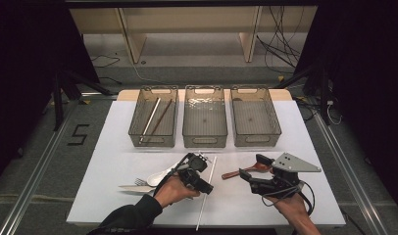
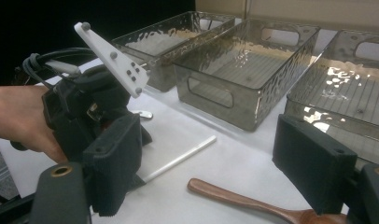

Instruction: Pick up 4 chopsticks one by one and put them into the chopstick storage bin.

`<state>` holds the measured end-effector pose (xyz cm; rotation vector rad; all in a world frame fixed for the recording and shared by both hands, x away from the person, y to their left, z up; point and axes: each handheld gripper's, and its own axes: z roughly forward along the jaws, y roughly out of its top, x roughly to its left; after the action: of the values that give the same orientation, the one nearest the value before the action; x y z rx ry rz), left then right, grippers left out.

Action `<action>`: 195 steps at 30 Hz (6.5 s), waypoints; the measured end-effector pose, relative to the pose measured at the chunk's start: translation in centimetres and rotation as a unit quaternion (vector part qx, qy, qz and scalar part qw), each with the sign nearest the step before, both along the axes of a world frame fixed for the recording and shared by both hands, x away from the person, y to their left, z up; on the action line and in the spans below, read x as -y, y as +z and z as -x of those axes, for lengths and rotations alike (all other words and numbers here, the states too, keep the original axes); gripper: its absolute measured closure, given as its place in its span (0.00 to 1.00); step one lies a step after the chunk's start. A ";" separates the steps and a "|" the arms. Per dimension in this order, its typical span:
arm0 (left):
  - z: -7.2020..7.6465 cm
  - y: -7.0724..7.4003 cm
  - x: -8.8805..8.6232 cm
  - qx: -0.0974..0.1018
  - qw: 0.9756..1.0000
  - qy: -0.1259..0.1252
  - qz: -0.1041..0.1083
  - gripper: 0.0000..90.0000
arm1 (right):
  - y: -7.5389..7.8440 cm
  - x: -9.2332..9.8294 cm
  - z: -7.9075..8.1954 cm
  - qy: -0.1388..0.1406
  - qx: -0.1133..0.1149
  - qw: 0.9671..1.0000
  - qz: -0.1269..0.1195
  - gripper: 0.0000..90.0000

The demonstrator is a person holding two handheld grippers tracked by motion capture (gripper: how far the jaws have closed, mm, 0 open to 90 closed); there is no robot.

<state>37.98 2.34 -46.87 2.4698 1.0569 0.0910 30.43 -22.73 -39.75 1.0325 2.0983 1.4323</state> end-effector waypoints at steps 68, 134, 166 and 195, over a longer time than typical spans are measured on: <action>0.2 0.5 1.2 0.003 0.995 -0.076 -0.065 0.73 | -0.1 0.0 -0.1 -0.003 -0.007 1.000 -0.001 0.27; -0.3 0.7 1.6 -0.046 0.995 -0.075 -0.043 0.91 | 0.2 0.2 -0.2 -0.007 0.003 1.000 -0.001 0.28; -0.3 0.9 0.7 -0.059 0.997 -0.058 0.010 0.94 | 0.2 0.3 -0.1 -0.008 0.004 1.000 -0.002 0.28; -0.3 1.1 -1.2 -0.035 0.995 -0.079 -0.043 0.94 | 0.3 0.3 -0.1 -0.008 0.004 1.000 -0.001 0.28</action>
<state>38.29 3.52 -45.76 2.6412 0.8998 0.0009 30.58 -23.04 -39.50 1.0412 2.0793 1.4297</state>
